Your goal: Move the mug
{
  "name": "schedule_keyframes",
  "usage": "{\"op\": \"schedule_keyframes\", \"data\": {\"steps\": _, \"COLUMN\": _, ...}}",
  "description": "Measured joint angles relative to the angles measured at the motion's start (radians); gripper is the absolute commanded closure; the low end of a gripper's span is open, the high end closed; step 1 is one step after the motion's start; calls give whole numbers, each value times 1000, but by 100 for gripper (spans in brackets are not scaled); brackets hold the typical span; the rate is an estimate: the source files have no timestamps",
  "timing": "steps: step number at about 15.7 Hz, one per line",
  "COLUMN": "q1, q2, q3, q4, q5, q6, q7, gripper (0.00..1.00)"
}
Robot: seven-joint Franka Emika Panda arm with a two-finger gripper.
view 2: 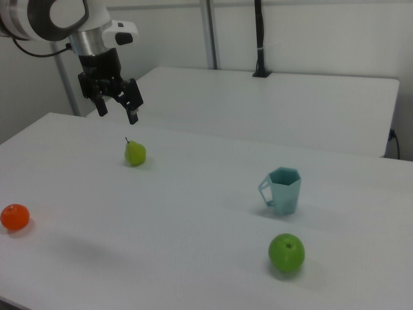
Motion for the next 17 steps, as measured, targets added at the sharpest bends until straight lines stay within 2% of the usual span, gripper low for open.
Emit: {"op": "schedule_keyframes", "data": {"steps": 17, "q1": -1, "q2": 6, "q3": -22, "q4": -2, "q5": 8, "q6": 1, "q7": 0, "gripper": 1}}
